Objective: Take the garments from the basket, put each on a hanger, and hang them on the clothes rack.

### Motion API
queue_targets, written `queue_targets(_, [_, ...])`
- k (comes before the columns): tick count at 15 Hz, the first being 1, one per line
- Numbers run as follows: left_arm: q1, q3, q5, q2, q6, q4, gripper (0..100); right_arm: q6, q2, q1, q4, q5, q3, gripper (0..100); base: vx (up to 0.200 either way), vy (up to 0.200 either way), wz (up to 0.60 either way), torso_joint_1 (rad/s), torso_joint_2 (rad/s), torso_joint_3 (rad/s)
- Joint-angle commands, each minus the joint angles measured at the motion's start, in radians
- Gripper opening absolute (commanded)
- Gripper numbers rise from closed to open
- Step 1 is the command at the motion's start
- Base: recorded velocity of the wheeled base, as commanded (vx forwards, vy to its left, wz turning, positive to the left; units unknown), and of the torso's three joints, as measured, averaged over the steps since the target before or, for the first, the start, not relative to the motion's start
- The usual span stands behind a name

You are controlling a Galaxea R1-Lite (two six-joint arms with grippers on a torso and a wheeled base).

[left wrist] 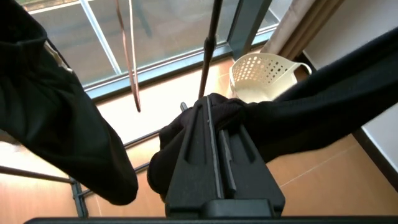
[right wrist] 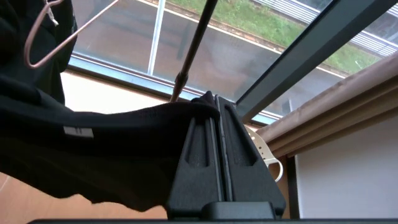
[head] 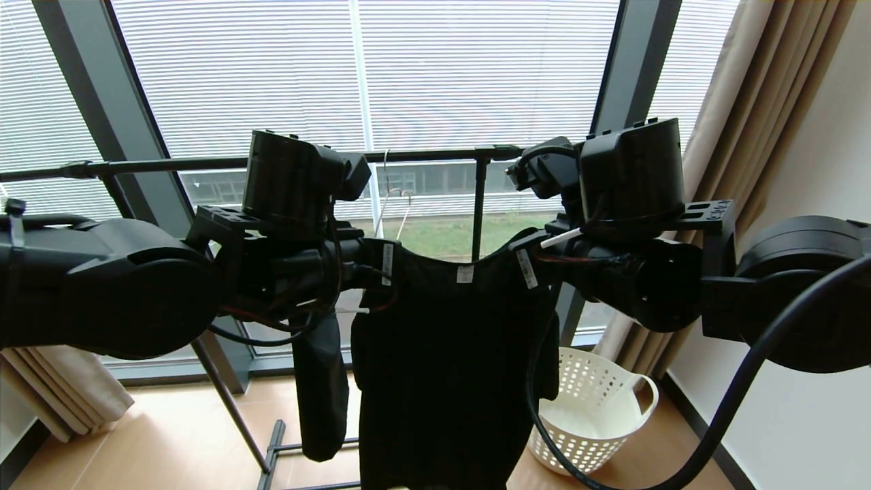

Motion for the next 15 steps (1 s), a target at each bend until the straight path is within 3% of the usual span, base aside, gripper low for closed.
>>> queue_targets(1, [0.003, -0.043, 0.003, 0.041, 0.002, 0.001, 0, 0.0, -0.009, 0.001, -0.001, 0.0, 0.006, 0, 0.0, 0.0, 0.0, 0.0, 0.0, 0.0])
queue_targets(6, [0.003, -0.046, 0.049, 0.036, 0.002, 0.001, 0, -0.002, -0.008, 0.0, -0.006, 0.0, 0.001, 0, 0.0, 0.0, 0.0, 0.0, 0.0, 0.0])
queue_targets(15, [-0.002, -0.04, 0.054, 0.035, 0.004, 0.01, 0, -0.002, -0.002, -0.006, -0.008, 0.0, -0.002, 0, 0.0, 0.0, 0.0, 0.0, 0.0, 0.0])
